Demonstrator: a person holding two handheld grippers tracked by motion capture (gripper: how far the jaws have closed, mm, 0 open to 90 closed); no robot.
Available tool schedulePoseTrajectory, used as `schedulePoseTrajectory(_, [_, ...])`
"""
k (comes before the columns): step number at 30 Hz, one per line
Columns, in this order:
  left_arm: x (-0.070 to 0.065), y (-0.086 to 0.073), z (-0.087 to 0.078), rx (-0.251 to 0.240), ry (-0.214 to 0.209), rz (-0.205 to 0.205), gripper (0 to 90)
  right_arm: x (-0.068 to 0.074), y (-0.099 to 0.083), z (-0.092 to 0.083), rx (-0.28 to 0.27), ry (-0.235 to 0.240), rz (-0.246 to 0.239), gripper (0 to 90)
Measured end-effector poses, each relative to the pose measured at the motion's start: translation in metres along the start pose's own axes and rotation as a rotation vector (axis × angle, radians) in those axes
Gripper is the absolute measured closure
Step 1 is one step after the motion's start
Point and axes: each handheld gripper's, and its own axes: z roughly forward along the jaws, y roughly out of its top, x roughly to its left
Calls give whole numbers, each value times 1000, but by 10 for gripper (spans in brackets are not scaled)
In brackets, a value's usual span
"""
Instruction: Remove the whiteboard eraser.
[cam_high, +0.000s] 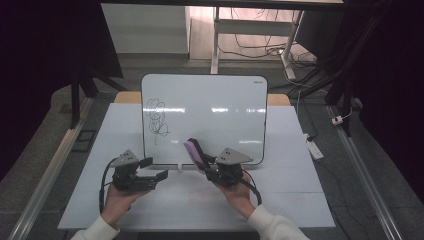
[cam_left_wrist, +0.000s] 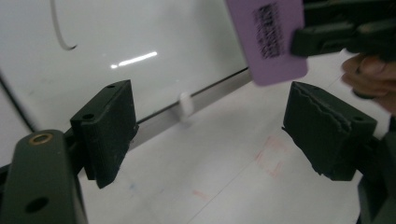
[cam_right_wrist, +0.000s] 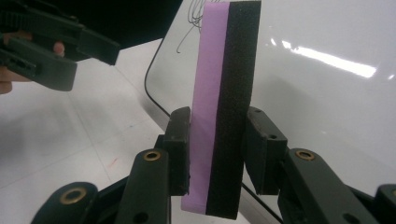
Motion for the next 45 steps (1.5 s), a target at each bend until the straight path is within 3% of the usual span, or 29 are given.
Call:
schedulePoseTrajectory(16, [-9,27,35,-47,-130,-77,209,12,-5,2,-50,19,-4,642])
schedulePoseTrajectory(26, [-16,36,47,-54,-182,-84,237,17,-7,4,-82,21,-10,642])
schedulePoseTrajectory(33, [-18,38,51,-56,-197,-97,294,21,-7,4,-105,24,-17,642])
schedulePoseTrajectory(37, [-18,38,51,-59,-180,-100,371,22,-7,4,-109,25,-22,640])
schedulePoseTrajectory(45, [-20,39,48,-68,-145,-84,395,19,-7,7,-94,65,4,573])
